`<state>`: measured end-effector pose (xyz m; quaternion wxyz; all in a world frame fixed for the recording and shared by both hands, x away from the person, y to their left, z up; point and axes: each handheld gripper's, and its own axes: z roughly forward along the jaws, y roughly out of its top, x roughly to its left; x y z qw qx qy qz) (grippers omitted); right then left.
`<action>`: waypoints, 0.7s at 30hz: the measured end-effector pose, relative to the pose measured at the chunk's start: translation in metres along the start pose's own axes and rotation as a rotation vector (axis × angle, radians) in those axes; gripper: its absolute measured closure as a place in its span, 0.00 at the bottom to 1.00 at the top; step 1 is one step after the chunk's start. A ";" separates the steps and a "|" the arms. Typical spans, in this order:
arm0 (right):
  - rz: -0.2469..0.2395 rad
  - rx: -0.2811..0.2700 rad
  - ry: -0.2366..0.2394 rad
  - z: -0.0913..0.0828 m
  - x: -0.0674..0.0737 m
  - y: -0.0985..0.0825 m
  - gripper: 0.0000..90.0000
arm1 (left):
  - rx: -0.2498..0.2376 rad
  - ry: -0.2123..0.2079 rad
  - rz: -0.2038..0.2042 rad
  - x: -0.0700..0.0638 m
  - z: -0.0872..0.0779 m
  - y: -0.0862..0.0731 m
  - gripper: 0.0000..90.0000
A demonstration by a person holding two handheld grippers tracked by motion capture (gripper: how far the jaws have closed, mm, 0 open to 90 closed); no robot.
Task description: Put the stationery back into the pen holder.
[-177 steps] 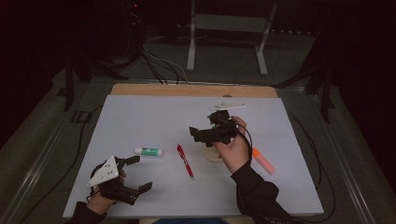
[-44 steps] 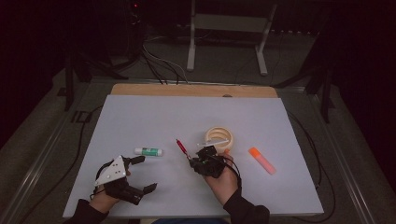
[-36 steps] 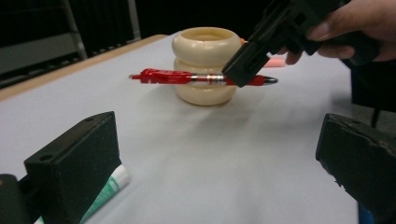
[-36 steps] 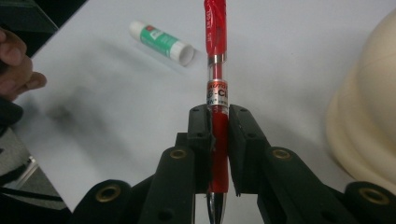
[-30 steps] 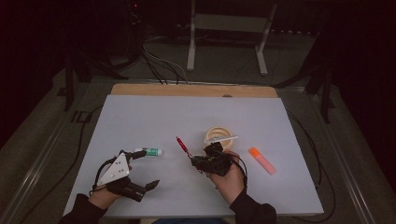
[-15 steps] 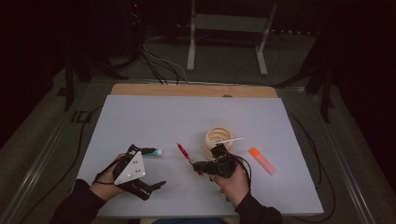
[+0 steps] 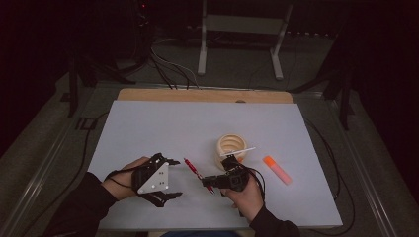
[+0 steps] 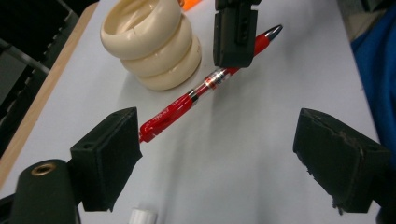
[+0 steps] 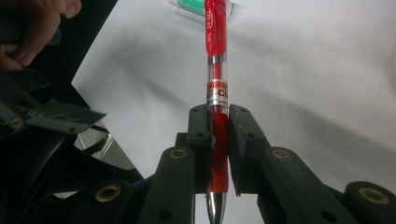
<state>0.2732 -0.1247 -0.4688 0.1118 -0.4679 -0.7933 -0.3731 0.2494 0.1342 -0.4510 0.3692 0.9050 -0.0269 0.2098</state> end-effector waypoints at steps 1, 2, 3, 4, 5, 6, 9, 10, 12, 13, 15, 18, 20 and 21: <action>-0.001 0.001 0.000 0.000 0.000 0.000 0.89 | 0.003 -0.001 0.007 0.002 0.001 0.001 0.19; -0.001 0.002 0.000 0.000 0.000 0.000 0.89 | 0.004 0.004 0.025 0.004 0.001 0.001 0.23; 0.000 0.002 0.003 0.000 0.000 0.000 0.89 | 0.003 0.005 0.040 0.005 0.002 0.002 0.25; 0.001 0.005 0.006 0.000 0.000 0.000 0.89 | 0.008 0.007 0.055 0.007 0.003 0.003 0.27; 0.001 0.008 0.008 0.000 0.000 0.000 0.89 | 0.009 -0.001 0.070 0.009 0.003 0.003 0.30; -0.001 0.009 0.008 0.001 0.000 0.000 0.89 | 0.005 -0.007 0.097 0.011 0.003 0.004 0.33; -0.005 0.014 0.014 0.001 0.001 -0.001 0.89 | 0.018 -0.024 0.142 0.016 0.004 0.006 0.42; -0.005 0.015 0.017 0.002 0.002 -0.001 0.89 | 0.024 -0.028 0.151 0.018 0.004 0.007 0.44; -0.010 0.019 0.017 0.002 0.003 -0.001 0.89 | 0.030 -0.051 0.180 0.021 0.005 0.008 0.47; -0.010 0.020 0.021 0.002 0.003 -0.001 0.89 | 0.043 -0.069 0.185 0.023 0.007 0.009 0.49; -0.009 0.023 0.022 0.002 0.003 -0.001 0.89 | 0.067 -0.085 0.221 0.024 0.009 0.010 0.51; -0.010 0.028 0.025 0.003 0.004 -0.002 0.89 | 0.077 -0.099 0.250 0.028 0.012 0.013 0.54; -0.011 0.030 0.028 0.003 0.004 -0.002 0.89 | 0.077 -0.113 0.273 0.030 0.014 0.016 0.56; -0.011 0.030 0.029 0.003 0.004 -0.002 0.89 | 0.082 -0.114 0.283 0.031 0.016 0.017 0.57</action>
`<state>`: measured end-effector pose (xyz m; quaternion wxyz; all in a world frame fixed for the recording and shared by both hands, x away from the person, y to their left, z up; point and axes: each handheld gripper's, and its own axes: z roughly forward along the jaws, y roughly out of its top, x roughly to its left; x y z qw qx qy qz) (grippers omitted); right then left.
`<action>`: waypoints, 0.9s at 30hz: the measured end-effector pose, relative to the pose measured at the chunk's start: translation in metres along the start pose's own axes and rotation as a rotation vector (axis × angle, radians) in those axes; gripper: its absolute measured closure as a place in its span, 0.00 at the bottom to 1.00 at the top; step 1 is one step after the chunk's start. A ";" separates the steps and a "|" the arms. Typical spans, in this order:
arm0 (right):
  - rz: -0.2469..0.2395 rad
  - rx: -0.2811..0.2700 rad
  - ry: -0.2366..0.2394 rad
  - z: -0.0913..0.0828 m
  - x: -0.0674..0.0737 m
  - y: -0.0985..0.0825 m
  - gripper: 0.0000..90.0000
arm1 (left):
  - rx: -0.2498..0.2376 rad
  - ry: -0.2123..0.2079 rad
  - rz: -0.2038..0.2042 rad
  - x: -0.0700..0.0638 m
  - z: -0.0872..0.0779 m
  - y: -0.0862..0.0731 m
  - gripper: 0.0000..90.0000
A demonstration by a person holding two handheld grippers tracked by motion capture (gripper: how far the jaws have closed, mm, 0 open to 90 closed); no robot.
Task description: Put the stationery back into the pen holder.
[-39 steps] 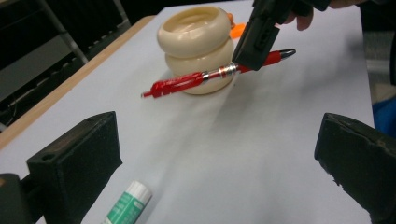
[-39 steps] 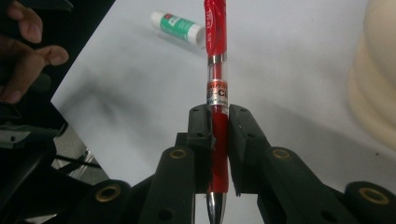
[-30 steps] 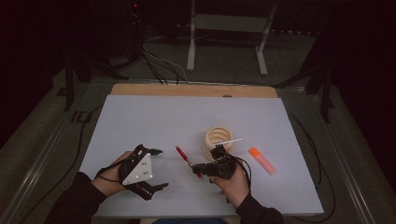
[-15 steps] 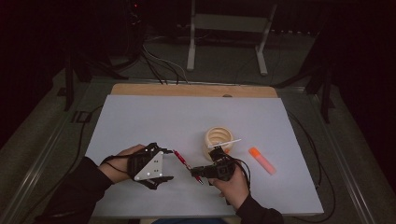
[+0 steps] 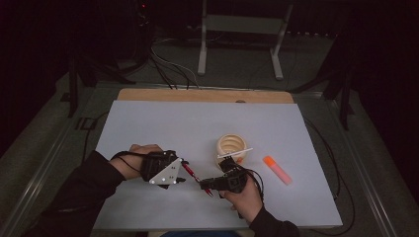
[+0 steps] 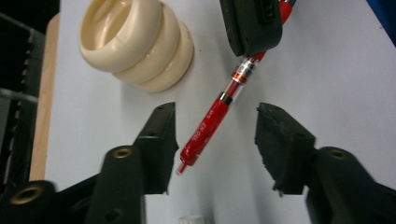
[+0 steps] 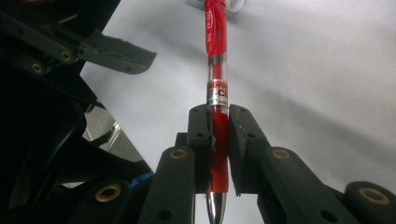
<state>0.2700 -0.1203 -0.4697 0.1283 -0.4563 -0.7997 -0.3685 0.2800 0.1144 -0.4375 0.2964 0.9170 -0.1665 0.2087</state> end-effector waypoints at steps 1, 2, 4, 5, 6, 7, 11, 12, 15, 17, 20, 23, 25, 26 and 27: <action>-0.001 0.001 0.002 0.000 0.000 0.000 0.89 | 0.006 -0.011 0.019 0.001 0.001 0.001 0.59; -0.001 0.001 0.005 0.000 0.000 0.000 0.89 | 0.010 -0.010 0.031 0.002 0.003 0.002 0.59; -0.003 0.000 0.006 0.000 0.001 0.000 0.89 | 0.017 -0.029 0.058 0.003 0.006 0.004 0.62; -0.002 0.000 0.009 -0.001 0.001 0.000 0.89 | 0.029 -0.025 0.086 0.003 0.008 0.005 0.63; -0.004 0.000 0.008 -0.001 0.001 0.000 0.89 | 0.049 -0.035 0.113 0.004 0.009 0.005 0.64; -0.005 0.000 0.009 -0.001 0.002 0.000 0.89 | 0.054 -0.044 0.128 0.004 0.011 0.006 0.66; -0.006 0.002 0.013 -0.001 0.002 0.000 0.89 | 0.077 -0.056 0.173 0.003 0.018 0.009 0.69; -0.009 0.006 0.011 0.000 0.003 0.000 0.89 | 0.079 -0.065 0.184 0.002 0.020 0.009 0.71; -0.012 0.010 0.012 0.001 0.003 0.000 0.89 | 0.097 -0.067 0.215 0.001 0.024 0.012 0.74; -0.015 0.012 0.013 0.001 0.003 0.001 0.89 | 0.110 -0.077 0.240 0.001 0.026 0.013 0.76; -0.016 0.015 0.013 0.001 0.004 0.001 0.89 | 0.118 -0.087 0.264 0.000 0.029 0.015 0.81; -0.017 0.019 0.012 0.001 0.004 0.002 0.89 | 0.133 -0.093 0.293 -0.002 0.031 0.016 0.84; -0.019 0.019 0.012 0.002 0.004 0.002 0.89 | 0.145 -0.110 0.309 -0.002 0.031 0.016 0.86; -0.019 0.019 0.012 0.001 0.004 0.002 0.89 | 0.145 -0.109 0.318 -0.003 0.032 0.016 0.87; -0.019 0.016 0.009 0.001 0.004 0.002 0.89 | 0.147 -0.117 0.322 -0.003 0.032 0.016 0.88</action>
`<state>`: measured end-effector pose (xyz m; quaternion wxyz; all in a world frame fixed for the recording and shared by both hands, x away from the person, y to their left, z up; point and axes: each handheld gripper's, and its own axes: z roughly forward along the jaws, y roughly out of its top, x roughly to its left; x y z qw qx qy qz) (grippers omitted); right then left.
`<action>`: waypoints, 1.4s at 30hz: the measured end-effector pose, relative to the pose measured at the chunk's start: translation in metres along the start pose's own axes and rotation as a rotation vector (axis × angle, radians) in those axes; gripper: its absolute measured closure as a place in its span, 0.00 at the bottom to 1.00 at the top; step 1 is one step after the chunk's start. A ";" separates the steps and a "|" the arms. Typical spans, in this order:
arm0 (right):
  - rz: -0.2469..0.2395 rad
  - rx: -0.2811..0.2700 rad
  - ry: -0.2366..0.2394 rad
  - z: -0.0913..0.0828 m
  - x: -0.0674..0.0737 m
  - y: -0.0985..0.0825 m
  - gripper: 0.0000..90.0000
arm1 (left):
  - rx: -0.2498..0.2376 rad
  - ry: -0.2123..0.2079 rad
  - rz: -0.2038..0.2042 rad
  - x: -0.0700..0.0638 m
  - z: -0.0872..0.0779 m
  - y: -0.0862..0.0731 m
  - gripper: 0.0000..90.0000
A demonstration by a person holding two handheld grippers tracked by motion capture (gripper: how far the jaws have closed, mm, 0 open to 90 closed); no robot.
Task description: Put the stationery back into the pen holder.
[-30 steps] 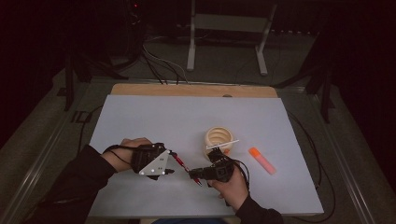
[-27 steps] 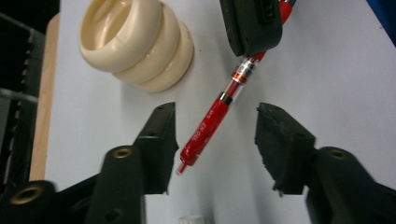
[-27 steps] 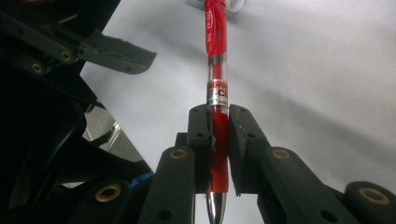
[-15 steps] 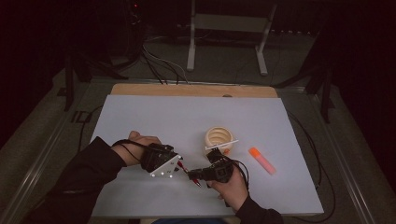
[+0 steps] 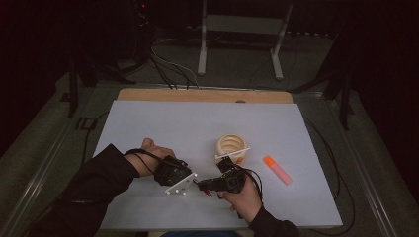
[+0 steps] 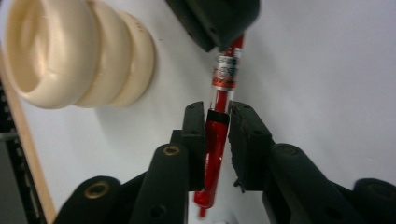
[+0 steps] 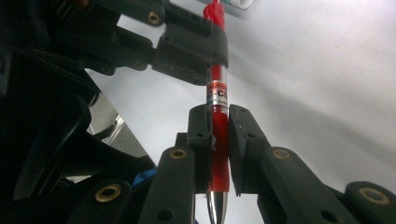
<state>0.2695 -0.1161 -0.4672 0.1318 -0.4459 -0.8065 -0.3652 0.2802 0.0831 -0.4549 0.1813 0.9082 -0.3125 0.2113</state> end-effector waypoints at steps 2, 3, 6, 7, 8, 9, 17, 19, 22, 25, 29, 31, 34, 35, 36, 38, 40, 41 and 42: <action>-0.002 0.004 0.002 0.000 0.000 0.000 0.89 | 0.000 -0.002 0.014 0.000 0.000 0.000 0.89; -0.006 0.004 0.000 0.000 0.000 0.000 0.89 | -0.003 -0.009 0.013 0.000 0.000 0.000 0.89; -0.017 0.008 0.001 0.001 0.001 0.001 0.88 | -0.001 -0.015 0.018 0.000 -0.002 -0.001 0.90; -0.018 0.007 0.008 0.001 0.001 0.001 0.88 | -0.004 -0.016 0.021 0.001 -0.002 -0.002 0.90; -0.029 0.011 0.015 0.001 0.001 0.002 0.87 | -0.009 -0.017 0.007 0.001 -0.003 -0.002 0.90; -0.036 0.005 0.022 0.000 0.001 0.003 0.83 | -0.015 -0.019 -0.003 0.001 -0.004 -0.004 0.90; -0.082 -0.159 0.032 -0.027 0.004 0.009 0.54 | -0.067 0.006 -0.136 0.002 -0.010 -0.021 0.90; -0.098 -0.212 0.030 -0.036 0.004 0.010 0.48 | -0.083 0.019 -0.175 0.003 -0.012 -0.025 0.90; -0.120 -0.295 0.027 -0.048 0.003 0.011 0.33 | -0.126 0.051 -0.262 0.005 -0.016 -0.032 0.90; -0.129 -0.363 0.019 -0.059 0.000 0.011 0.21 | -0.164 0.064 -0.320 0.008 -0.018 -0.038 0.90; -0.207 -0.403 -0.026 -0.071 -0.007 0.007 0.15 | -0.199 0.071 -0.381 0.009 -0.019 -0.041 0.90; -0.209 -0.426 -0.047 -0.077 -0.010 0.004 0.14 | -0.216 0.070 -0.404 0.011 -0.020 -0.043 0.90; -0.220 -0.462 -0.084 -0.084 -0.017 0.000 0.11 | -0.237 0.073 -0.439 0.014 -0.021 -0.044 0.90; -0.224 -0.466 -0.093 -0.086 -0.020 -0.001 0.09 | -0.242 0.079 -0.449 0.015 -0.022 -0.045 0.90; -0.225 -0.478 -0.106 -0.088 -0.023 -0.003 0.05 | -0.252 0.076 -0.467 0.017 -0.023 -0.046 0.90; -0.227 -0.489 -0.119 -0.091 -0.029 -0.005 0.03 | -0.265 0.086 -0.485 0.019 -0.024 -0.047 0.90; -0.229 -0.500 -0.143 -0.095 -0.034 -0.009 0.02 | -0.291 0.096 -0.519 0.022 -0.026 -0.048 0.90; -0.233 -0.504 -0.158 -0.096 -0.036 -0.011 0.03 | -0.302 0.106 -0.535 0.023 -0.027 -0.049 0.90; -0.237 -0.506 -0.172 -0.097 -0.038 -0.013 0.03 | -0.315 0.111 -0.545 0.025 -0.028 -0.050 0.90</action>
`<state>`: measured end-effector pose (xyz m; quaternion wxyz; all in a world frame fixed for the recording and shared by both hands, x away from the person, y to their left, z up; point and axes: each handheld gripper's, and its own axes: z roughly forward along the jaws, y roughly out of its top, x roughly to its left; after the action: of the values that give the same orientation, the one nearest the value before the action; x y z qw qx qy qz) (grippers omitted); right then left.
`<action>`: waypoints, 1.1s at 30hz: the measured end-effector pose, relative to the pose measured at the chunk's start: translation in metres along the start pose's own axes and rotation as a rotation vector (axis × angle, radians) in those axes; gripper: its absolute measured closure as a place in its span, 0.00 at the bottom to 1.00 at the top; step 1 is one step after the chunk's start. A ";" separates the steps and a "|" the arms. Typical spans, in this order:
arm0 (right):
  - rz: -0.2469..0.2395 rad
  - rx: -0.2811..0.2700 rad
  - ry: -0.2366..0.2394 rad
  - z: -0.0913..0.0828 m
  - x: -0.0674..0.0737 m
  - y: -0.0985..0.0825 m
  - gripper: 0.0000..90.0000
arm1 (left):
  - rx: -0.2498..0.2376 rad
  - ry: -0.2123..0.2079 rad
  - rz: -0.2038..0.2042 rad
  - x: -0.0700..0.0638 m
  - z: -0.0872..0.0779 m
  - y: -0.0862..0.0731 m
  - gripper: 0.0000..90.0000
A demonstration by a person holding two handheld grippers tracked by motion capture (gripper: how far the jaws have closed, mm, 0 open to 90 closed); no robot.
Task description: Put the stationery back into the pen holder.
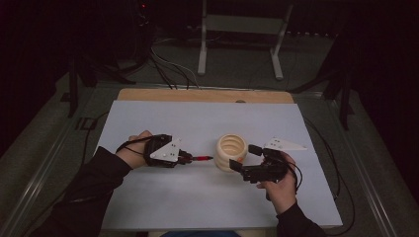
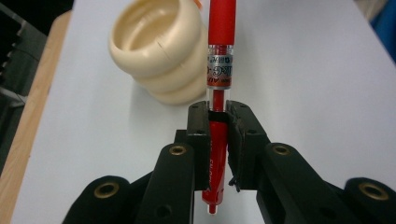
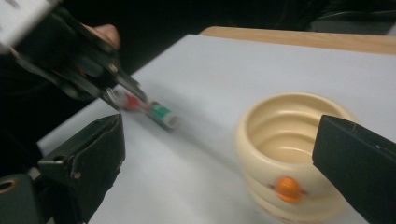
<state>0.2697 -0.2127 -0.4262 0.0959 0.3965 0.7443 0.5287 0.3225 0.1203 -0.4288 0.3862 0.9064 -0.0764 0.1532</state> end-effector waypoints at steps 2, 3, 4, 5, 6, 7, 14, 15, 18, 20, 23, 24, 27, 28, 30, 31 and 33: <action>-0.011 -0.002 -0.017 -0.002 -0.003 -0.004 0.03 | -0.026 0.011 -0.034 0.004 -0.001 0.001 0.90; -0.016 0.003 -0.026 -0.003 -0.005 -0.007 0.03 | -0.044 0.007 -0.049 0.006 -0.002 0.001 0.90; -0.019 0.004 -0.028 -0.003 -0.006 -0.009 0.02 | -0.055 0.014 -0.063 0.008 -0.002 0.002 0.90; -0.019 0.005 -0.026 -0.004 -0.008 -0.011 0.03 | -0.071 0.014 -0.079 0.009 -0.003 0.003 0.90; -0.019 0.003 -0.034 -0.004 -0.009 -0.013 0.02 | -0.088 0.007 -0.092 0.011 -0.003 0.004 0.90; -0.020 0.003 -0.039 -0.005 -0.010 -0.016 0.03 | -0.094 0.018 -0.099 0.012 -0.003 0.005 0.90; -0.023 0.005 -0.063 -0.006 -0.018 -0.029 0.02 | -0.155 0.029 -0.138 0.019 -0.002 0.015 0.90; -0.022 0.005 -0.063 -0.006 -0.019 -0.030 0.03 | -0.156 0.034 -0.147 0.020 -0.001 0.016 0.90; -0.022 0.005 -0.070 -0.007 -0.020 -0.032 0.02 | -0.181 0.033 -0.173 0.024 0.000 0.021 0.90; -0.027 -0.004 -0.074 -0.008 -0.021 -0.032 0.02 | -0.208 0.033 -0.202 0.026 0.001 0.023 0.90; -0.031 -0.009 -0.076 -0.008 -0.022 -0.033 0.02 | -0.246 0.040 -0.228 0.031 0.002 0.027 0.90; -0.027 -0.008 -0.072 -0.008 -0.022 -0.033 0.02 | -0.259 0.036 -0.239 0.032 0.002 0.028 0.90; -0.029 -0.012 -0.070 -0.008 -0.022 -0.034 0.02 | -0.284 0.036 -0.262 0.035 0.004 0.032 0.90; -0.028 -0.014 -0.074 -0.008 -0.022 -0.034 0.02 | -0.293 0.039 -0.271 0.036 0.005 0.034 0.90; -0.027 -0.026 -0.070 -0.009 -0.023 -0.034 0.02 | -0.300 0.048 -0.285 0.038 0.007 0.036 0.90; -0.024 -0.027 -0.070 -0.009 -0.023 -0.033 0.02 | -0.312 0.055 -0.296 0.039 0.008 0.037 0.90; -0.014 -0.026 -0.067 -0.010 -0.023 -0.034 0.02 | -0.332 0.061 -0.317 0.041 0.010 0.040 0.90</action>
<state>0.2632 -0.2405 -0.4573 0.1295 0.4073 0.7367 0.5240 0.3533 0.0851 -0.3943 0.5513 0.8261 0.0547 0.1032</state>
